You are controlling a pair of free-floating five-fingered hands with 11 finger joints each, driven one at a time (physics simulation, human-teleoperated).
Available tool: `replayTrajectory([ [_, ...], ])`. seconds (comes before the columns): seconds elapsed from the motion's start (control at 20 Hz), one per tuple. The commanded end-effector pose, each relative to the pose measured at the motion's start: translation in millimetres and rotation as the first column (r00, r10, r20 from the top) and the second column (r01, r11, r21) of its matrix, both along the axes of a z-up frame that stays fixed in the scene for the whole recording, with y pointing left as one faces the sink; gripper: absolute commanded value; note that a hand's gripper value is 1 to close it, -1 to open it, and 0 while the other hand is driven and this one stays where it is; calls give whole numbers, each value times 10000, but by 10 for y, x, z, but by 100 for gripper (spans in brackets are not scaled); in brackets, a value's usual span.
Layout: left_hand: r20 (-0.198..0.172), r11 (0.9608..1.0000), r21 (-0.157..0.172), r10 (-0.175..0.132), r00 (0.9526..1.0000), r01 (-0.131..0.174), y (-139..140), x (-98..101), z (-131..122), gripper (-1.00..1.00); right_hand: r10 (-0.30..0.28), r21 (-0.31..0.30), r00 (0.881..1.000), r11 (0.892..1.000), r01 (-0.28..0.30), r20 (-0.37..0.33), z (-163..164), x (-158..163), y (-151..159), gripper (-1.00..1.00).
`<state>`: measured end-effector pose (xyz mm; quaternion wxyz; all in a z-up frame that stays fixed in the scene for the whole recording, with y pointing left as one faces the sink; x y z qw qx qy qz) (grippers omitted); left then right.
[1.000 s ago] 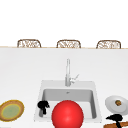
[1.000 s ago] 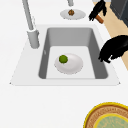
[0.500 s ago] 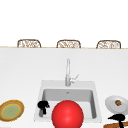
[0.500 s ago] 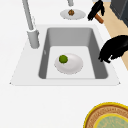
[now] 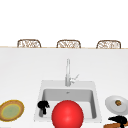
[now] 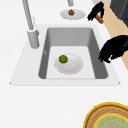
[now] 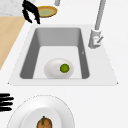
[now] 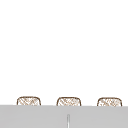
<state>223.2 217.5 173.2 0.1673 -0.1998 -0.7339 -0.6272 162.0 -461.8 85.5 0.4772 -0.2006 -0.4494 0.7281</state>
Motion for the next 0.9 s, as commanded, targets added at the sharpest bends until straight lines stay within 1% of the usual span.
replayTrajectory([
  [0.0, 0, 10000, 0, 0, 10000, 0, 0, 0, 0, 0, -360, -286, 9992, 9989, 364, 167, -215, 90, 26, -100],
  [0.1, 0, 10000, 0, 0, 10000, 0, 0, 0, 0, 0, -354, -397, 9990, 9985, 365, 281, -179, 112, 71, -100],
  [0.15, 0, 10000, 0, 0, 10000, 0, 0, 0, 0, 0, -324, -408, 9990, 9986, 335, 293, -170, 96, 75, 100],
  [0.2, 0, 10000, 0, 0, 10000, 0, 0, 0, 0, 0, -192, -467, 9971, 9987, 227, 740, -164, 66, 89, 100],
  [0.25, 0, 10000, 0, 0, 10000, 0, 0, 0, 0, 0, -187, -401, 9920, 9989, 238, 1252, -163, 7, 91, 100],
  [0.35, 0, 10000, 0, 0, 10000, 0, 0, 0, 0, 0, -211, -284, 9805, 9992, 272, 1956, -160, -82, 80, 100],
  [0.45, 0, 10000, 0, 0, 10000, 0, 0, 0, 0, 0, -334, -67, 9736, 9993, 359, 2259, -153, -131, 58, 100],
  [0.75, 0, 10000, 0, 0, 10000, 0, 0, 0, 0, 0, -482, 411, 9576, 9984, 381, 2841, -162, -267, -33, 100],
  [0.8, 0, 10000, 0, 0, 10000, 0, 0, 0, 0, 0, -579, 532, 9549, 9976, 443, 2912, -145, -290, -46, 100],
  [0.85, 0, 10000, 0, 0, 10000, 0, 0, 0, 0, 0, -880, 766, 9487, 9948, 677, 3037, -112, -286, -67, 100],
])
